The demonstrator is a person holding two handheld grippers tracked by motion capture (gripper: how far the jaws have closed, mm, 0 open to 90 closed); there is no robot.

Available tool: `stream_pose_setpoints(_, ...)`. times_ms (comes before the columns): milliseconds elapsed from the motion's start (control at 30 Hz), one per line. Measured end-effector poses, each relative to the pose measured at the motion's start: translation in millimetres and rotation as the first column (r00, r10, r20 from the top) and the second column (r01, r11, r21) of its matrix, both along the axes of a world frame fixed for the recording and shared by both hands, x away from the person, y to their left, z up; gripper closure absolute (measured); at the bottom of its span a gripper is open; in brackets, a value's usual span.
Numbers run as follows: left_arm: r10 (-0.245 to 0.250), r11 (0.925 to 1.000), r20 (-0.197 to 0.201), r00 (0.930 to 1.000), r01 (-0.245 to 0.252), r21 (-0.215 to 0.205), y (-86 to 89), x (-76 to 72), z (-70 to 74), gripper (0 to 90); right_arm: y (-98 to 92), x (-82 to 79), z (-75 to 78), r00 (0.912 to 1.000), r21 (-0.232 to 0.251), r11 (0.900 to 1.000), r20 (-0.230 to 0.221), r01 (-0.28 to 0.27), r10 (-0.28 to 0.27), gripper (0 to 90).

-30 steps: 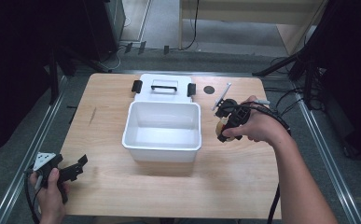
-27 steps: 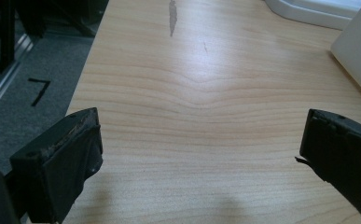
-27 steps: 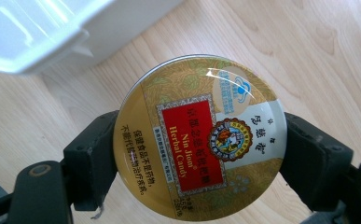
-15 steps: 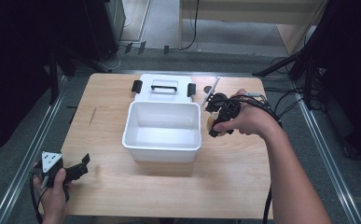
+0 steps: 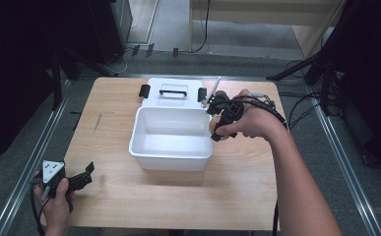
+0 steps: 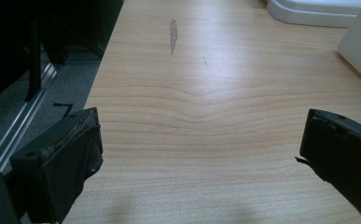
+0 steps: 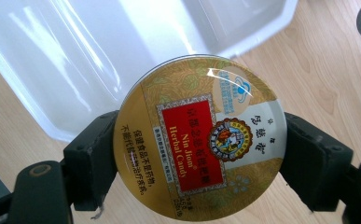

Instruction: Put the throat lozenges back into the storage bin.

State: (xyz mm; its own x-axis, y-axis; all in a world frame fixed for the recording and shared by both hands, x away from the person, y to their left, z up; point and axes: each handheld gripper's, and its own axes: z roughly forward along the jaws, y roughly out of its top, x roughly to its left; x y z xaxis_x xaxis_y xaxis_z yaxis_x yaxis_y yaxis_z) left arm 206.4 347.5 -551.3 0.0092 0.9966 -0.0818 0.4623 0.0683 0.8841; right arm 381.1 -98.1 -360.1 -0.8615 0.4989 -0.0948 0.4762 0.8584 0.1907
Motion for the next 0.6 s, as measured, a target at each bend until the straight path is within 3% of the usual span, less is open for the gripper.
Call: stream_pose_setpoints(600, -0.013, 0.9998, -0.006, 0.9999, 0.013, -0.018, 2.3, 0.7, 0.0, 0.0, 51.9, 5.2, -0.7, 0.9936, -0.011, 0.994, 0.006, -0.112, 0.112, 20.4)
